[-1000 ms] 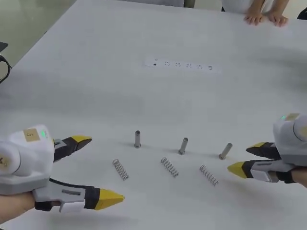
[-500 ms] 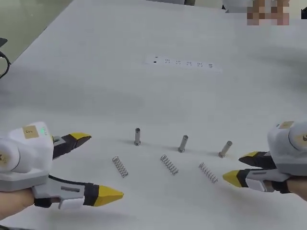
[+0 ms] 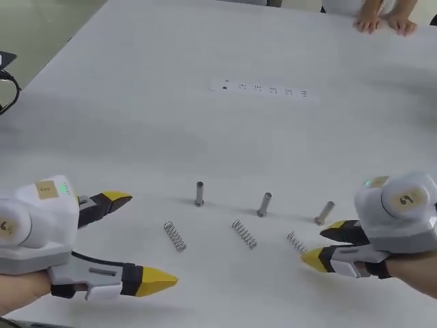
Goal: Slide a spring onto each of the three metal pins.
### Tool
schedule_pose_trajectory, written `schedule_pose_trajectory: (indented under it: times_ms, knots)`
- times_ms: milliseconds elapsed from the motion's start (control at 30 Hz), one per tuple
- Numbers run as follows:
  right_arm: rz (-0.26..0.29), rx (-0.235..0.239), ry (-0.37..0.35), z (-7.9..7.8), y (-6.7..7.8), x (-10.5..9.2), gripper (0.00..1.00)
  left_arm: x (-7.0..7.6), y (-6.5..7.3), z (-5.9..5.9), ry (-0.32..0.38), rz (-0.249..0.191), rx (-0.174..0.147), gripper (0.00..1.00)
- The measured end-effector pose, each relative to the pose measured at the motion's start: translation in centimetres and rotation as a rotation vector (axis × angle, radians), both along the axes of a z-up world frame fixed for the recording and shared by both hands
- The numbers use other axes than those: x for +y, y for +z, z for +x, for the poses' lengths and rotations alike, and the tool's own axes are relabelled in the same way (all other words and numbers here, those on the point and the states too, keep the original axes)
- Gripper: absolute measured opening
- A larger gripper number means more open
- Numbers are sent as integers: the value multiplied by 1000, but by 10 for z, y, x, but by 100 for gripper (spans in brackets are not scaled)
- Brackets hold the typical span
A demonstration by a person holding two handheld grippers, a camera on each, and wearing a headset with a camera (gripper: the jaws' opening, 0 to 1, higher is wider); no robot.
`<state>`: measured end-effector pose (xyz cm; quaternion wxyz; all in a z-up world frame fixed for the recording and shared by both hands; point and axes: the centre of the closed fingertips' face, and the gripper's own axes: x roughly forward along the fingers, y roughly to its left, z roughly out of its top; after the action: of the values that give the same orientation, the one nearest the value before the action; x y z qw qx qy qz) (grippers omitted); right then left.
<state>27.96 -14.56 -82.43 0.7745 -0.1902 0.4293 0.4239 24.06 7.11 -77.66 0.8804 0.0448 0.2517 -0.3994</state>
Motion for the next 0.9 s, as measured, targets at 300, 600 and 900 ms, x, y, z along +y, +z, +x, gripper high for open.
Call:
schedule_pose_trajectory:
  times_ms: [300, 600, 900]
  knots:
    - [-36, 29, 23, 1, -11, 3, 29, 1, -1, 1, -2, 3, 6, 92]
    - [-66, 51, 47, 1, -19, 4, 25, 3, -2, 2, -6, 5, 9, 92]
    - [-105, 58, 73, 1, -24, 3, 23, 3, -5, 1, -8, 7, 16, 92]
